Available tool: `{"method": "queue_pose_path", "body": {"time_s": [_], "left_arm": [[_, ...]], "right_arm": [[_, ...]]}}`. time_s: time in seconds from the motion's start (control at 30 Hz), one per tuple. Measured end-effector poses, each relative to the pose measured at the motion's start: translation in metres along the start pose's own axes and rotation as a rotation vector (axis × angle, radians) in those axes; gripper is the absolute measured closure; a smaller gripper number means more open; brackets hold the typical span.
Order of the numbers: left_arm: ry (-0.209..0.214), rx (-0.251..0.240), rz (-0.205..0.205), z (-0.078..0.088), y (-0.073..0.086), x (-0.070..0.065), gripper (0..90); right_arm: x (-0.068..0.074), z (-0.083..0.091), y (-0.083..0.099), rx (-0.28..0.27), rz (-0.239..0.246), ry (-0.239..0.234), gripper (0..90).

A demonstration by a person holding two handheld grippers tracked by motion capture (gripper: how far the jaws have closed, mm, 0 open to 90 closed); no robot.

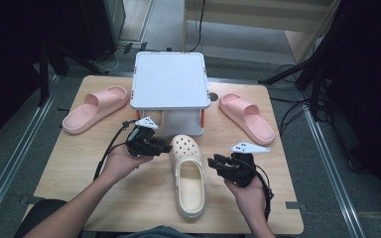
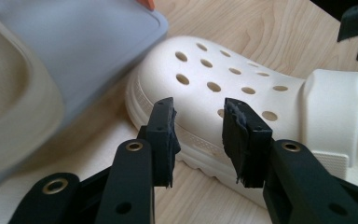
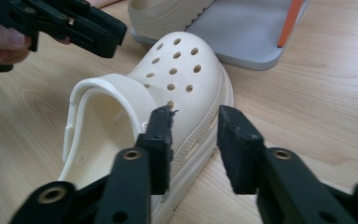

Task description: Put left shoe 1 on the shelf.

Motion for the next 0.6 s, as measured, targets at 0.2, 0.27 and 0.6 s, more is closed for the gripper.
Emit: {"method": "queue_pose_path", "body": {"time_s": [0.2,0.27,0.6], "left_arm": [[0.003,-0.004,-0.023,0.023,-0.016,-0.003,57.6],[-0.001,-0.004,-0.018,0.028,-0.020,0.000,57.2],[-0.007,-0.020,-0.019,0.048,-0.048,0.011,64.3]], "right_arm": [[0.009,0.009,0.001,-0.016,0.004,-0.002,54.0],[0.014,0.009,0.003,-0.009,0.007,-0.010,51.9],[0.025,-0.003,0.019,0.057,0.010,-0.027,47.9]]}}
Point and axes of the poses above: each handheld gripper's, and its own axes: z roughly backward along the jaws, y roughly out of its underside, x roughly to its left, the point moved 10 cm from there along -z, roughly forward along the jaws, and after that the axes turned 10 degrees about -x, right-handed, at the moved point
